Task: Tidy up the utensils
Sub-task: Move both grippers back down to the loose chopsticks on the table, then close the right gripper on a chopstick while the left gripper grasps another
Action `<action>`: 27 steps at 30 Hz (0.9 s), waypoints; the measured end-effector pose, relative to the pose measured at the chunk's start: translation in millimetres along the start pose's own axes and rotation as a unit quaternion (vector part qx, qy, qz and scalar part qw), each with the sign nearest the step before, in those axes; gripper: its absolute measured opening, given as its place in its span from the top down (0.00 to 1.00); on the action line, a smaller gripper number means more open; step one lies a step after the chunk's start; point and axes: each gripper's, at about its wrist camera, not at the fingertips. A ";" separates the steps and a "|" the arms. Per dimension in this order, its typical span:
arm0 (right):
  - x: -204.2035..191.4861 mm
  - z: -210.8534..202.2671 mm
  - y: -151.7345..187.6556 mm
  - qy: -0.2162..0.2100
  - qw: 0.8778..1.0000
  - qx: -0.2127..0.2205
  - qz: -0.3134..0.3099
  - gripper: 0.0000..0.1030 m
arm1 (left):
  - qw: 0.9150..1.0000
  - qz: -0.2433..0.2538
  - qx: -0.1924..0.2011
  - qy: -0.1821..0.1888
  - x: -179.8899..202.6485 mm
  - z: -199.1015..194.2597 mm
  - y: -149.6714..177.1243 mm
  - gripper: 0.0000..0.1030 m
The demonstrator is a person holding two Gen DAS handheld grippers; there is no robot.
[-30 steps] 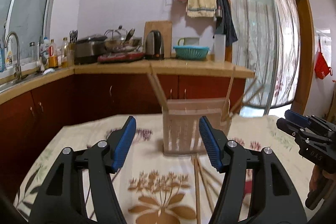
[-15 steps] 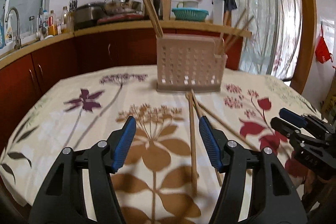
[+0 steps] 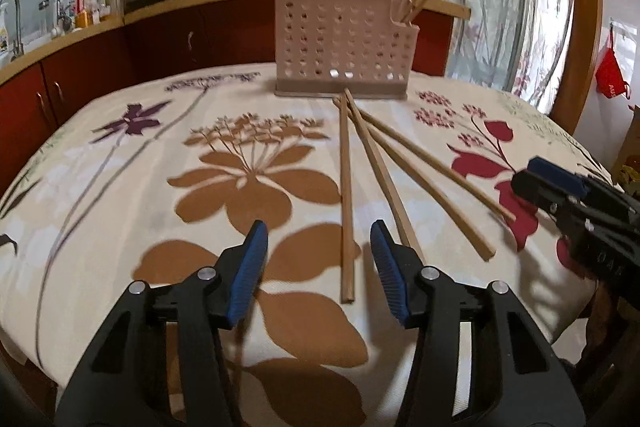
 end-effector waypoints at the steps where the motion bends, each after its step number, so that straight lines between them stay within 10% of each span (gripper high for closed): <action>1: 0.3 0.4 0.3 0.000 1.000 -0.001 0.001 0.62 | 1.000 0.003 -0.003 0.002 1.2 1.5 1.6 0.55; 10: -1.4 3.9 2.1 -0.003 1.000 -0.009 0.001 0.62 | 1.000 -0.001 0.006 0.000 -2.7 1.0 4.9 0.91; 27: -9.7 12.1 10.8 -0.010 0.999 -0.034 -0.011 0.73 | 1.000 -0.010 0.020 -0.007 -10.6 -6.1 3.3 0.93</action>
Point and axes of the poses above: each gripper's, at about its wrist camera, not at the fingertips, and z roughly the way its jaws point, x to its right, y to its underside, and after that the axes turned 2 degrees about -z, right-handed
